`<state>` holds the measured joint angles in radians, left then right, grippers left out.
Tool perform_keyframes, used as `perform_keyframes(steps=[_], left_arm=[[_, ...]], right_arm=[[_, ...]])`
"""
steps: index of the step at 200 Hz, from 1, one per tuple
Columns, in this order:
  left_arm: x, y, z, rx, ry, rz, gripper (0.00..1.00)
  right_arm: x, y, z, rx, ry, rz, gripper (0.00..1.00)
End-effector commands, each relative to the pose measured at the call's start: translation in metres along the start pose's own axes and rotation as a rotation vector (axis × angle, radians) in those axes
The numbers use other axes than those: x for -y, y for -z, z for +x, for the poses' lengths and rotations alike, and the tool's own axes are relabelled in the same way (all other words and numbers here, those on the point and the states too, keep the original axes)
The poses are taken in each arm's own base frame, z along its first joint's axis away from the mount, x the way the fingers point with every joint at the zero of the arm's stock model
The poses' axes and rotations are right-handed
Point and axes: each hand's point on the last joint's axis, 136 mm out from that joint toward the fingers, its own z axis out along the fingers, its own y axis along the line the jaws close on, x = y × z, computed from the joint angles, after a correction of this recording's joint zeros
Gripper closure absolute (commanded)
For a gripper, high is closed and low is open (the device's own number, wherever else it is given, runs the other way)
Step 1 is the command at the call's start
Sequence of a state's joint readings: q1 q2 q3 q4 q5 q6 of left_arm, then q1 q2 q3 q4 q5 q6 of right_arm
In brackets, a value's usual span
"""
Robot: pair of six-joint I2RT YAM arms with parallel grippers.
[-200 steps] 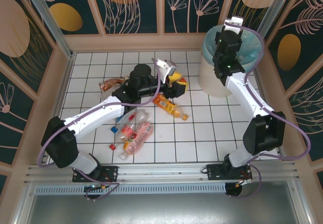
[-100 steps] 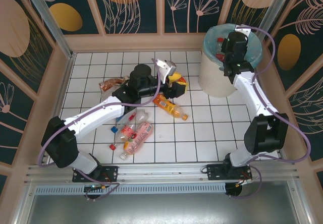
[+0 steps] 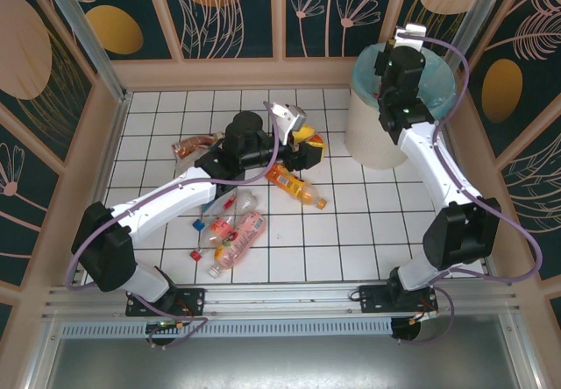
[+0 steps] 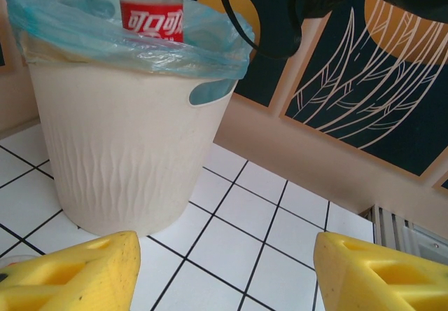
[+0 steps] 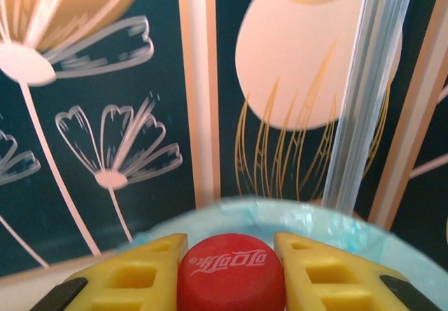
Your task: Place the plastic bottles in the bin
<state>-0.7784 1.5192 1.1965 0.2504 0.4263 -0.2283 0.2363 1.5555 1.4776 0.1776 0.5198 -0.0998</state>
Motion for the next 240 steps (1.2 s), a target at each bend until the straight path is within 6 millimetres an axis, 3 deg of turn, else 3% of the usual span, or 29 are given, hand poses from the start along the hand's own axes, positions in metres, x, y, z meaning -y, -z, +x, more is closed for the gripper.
perform_keyframes(steps=[1, 15, 40, 50, 96, 148, 192, 240], left_arm=[[0.0, -0.003, -0.001, 0.017, -0.017, -0.001, 0.33], [-0.001, -0.004, 0.001, 0.014, -0.017, -0.002, 0.33], [-0.001, -0.004, 0.001, 0.014, -0.019, -0.001, 0.33], [-0.001, -0.003, 0.001, 0.013, -0.017, -0.001, 0.33], [0.0, -0.004, 0.001, 0.013, -0.004, 0.005, 0.33], [0.0, -0.005, 0.002, 0.01, 0.002, 0.006, 0.33], [-0.001, -0.005, 0.003, 0.008, 0.003, 0.004, 0.33], [-0.002, -0.007, 0.007, -0.002, 0.01, 0.004, 0.33]], right_arm=[[0.004, -0.007, -0.027, 0.118, -0.004, 0.054, 1.0], [0.0, -0.016, -0.009, 0.083, 0.029, 0.056, 1.0], [-0.012, -0.003, 0.0, 0.102, 0.105, 0.074, 1.0], [-0.011, 0.002, 0.004, 0.094, 0.09, 0.066, 0.92], [0.005, 0.014, 0.033, -0.026, -0.013, 0.054, 0.76], [0.026, -0.001, 0.089, -0.272, -0.123, -0.036, 0.79], [0.021, -0.007, 0.129, -0.429, -0.096, -0.1, 0.73], [0.013, -0.015, 0.158, -0.58, -0.095, -0.156, 0.73]])
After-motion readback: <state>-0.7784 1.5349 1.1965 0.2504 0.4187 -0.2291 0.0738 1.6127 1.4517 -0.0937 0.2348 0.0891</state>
